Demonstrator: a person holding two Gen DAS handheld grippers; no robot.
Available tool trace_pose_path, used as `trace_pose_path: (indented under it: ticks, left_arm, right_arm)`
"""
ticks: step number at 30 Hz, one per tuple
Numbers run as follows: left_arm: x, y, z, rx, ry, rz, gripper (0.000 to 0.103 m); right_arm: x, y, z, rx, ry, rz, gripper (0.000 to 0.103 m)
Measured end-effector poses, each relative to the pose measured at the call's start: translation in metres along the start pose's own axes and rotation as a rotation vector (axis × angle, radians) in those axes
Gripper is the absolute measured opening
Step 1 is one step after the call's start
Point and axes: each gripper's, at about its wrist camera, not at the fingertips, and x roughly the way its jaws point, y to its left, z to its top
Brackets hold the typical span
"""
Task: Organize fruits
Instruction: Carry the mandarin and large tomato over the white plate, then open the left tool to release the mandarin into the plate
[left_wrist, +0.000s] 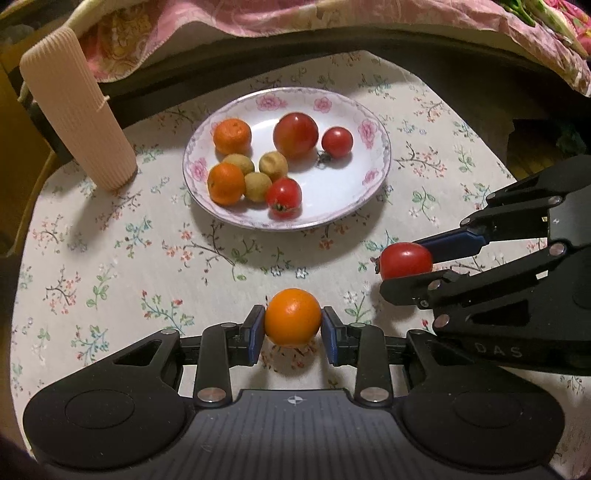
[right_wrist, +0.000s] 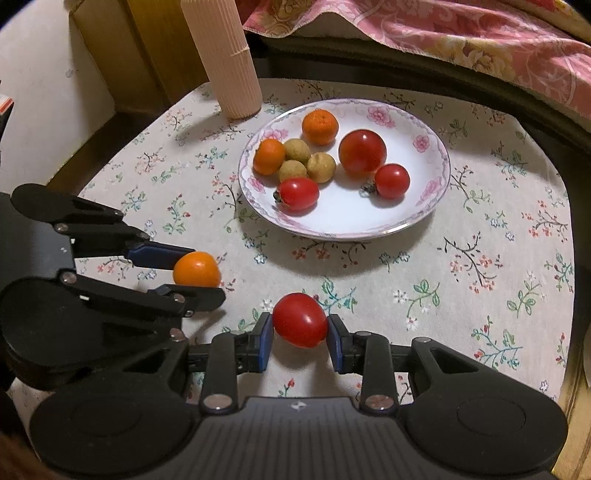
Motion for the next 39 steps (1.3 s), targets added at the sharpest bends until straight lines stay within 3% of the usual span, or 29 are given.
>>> trace_pose_path:
  ticks: [11, 21, 30, 39]
  left_arm:
    - [-0.007, 0.004, 0.013, -0.017, -0.032, 0.019, 0.04]
    - [-0.012, 0.016, 0.049, -0.049, -0.101, 0.066, 0.039]
    - [0.012, 0.027, 0.081, -0.059, -0.126, 0.092, 0.039]
    - [0.032, 0.03, 0.092, -0.067, -0.121, 0.091, 0.039]
  right_arm:
    - [-0.006, -0.004, 0.011, 0.018, -0.033, -0.006, 0.032]
    - [-0.014, -0.013, 0.04, 0.063, -0.097, -0.031, 0.032]
    - [-0.002, -0.036, 0.079, 0.11, -0.133, -0.057, 0.032]
    - [0.021, -0.057, 0.088, 0.175, -0.122, -0.063, 0.032]
